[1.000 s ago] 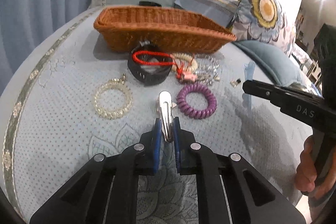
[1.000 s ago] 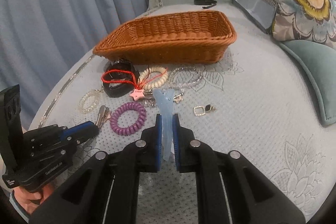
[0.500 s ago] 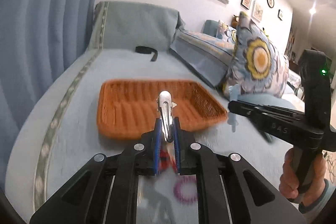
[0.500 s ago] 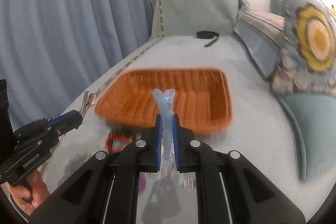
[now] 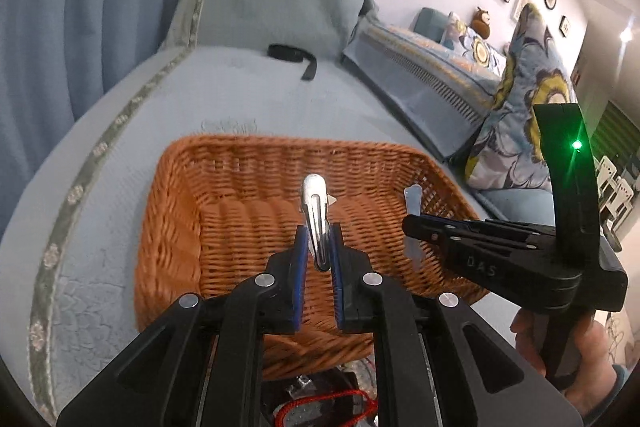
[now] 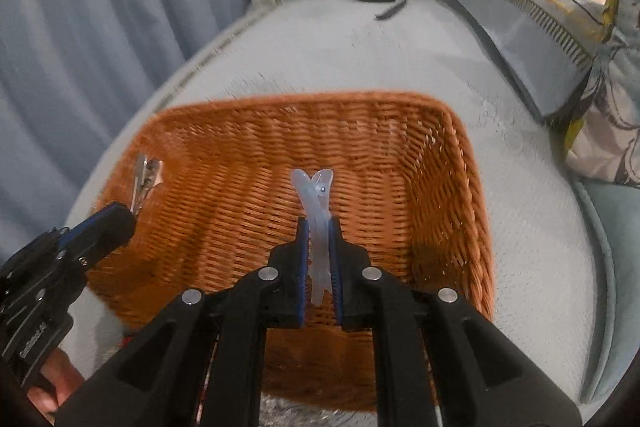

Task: Organize jewelry
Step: 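Carry both clips over the wicker basket and open both grippers, then grasp the purple coil hair tie with the left gripper while the right grasps the gold square charm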

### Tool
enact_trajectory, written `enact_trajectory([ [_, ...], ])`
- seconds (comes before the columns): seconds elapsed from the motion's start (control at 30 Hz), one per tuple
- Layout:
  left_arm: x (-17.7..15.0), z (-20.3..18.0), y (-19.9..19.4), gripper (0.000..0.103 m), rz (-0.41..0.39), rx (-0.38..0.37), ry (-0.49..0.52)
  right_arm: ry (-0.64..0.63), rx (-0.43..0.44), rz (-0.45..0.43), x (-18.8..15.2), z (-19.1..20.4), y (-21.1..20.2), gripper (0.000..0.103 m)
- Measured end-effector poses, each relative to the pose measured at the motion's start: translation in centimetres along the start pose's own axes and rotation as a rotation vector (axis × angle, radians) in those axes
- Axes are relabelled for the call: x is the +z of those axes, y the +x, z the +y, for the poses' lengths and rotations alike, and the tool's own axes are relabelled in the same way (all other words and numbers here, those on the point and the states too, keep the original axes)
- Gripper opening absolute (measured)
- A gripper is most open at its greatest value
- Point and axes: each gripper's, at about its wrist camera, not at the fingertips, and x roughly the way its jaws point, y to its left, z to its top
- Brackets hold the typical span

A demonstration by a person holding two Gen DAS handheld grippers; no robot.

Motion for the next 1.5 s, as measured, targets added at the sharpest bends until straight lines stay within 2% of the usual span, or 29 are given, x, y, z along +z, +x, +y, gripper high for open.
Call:
enact_trajectory([
  [0.17,-0.7,0.2,0.5,0.01,0.019,-0.009,0.0,0.019,0.013,0.044,0.1,-0.6,1.0,0.009],
  [0.2,-0.8,0.3,0.4,0.013,0.017,-0.012,-0.002,0.026,0.024,0.049,0.0,-0.8,0.9,0.009],
  [0.27,-1.0,0.3,-0.5,0.037,0.002,-0.016,-0.01,0.035,0.037,0.043,-0.1,-1.0,0.3,0.009],
  [0.43,-1.4,0.2,-4.7,0.041,-0.084,-0.072,-0.021,0.033,0.076,-0.009,-0.9,-1.1,-2.9,0.01],
  [0.53,-1.8,0.0,-8.2,0.044,-0.15,-0.107,-0.032,0.023,0.092,-0.054,-1.8,-0.9,-5.5,0.022],
  [0.6,-2.3,-0.3,-9.9,0.044,-0.171,-0.123,-0.031,0.029,0.121,-0.092,-2.9,-1.0,-7.5,0.041],
  [0.67,-2.9,-0.7,-11.8,0.048,-0.191,-0.127,-0.025,0.038,0.132,-0.124,-3.7,-1.1,-9.1,0.049],
  [0.87,-5.8,-1.4,-15.4,0.049,-0.21,-0.146,-0.025,0.083,0.19,-0.165,-8.0,-2.3,-12.4,0.049],
  [0.97,-7.9,-1.5,-15.8,0.049,-0.197,-0.14,-0.036,0.091,0.182,-0.167,-10.5,-2.9,-12.7,0.049],
  [1.1,-11.1,-1.3,-14.2,0.049,-0.135,-0.135,-0.078,0.116,0.182,-0.132,-13.5,-3.5,-11.7,0.049],
  [1.23,-13.5,-1.5,-11.6,0.049,-0.063,-0.07,-0.054,0.153,0.186,-0.081,-16.2,-3.6,-10.0,0.049],
  [1.27,-13.8,-1.5,-11.1,0.049,-0.052,-0.067,-0.054,0.155,0.183,-0.07,-16.5,-3.6,-9.7,0.048],
  [1.37,-13.9,-1.4,-9.4,0.048,-0.013,-0.066,-0.059,0.145,0.172,-0.035,-17.1,-3.0,-8.5,0.036],
  [1.5,-14.2,-1.9,-7.8,0.047,0.022,-0.052,-0.035,0.142,0.105,-0.018,-16.6,-2.5,-7.3,0.034],
])
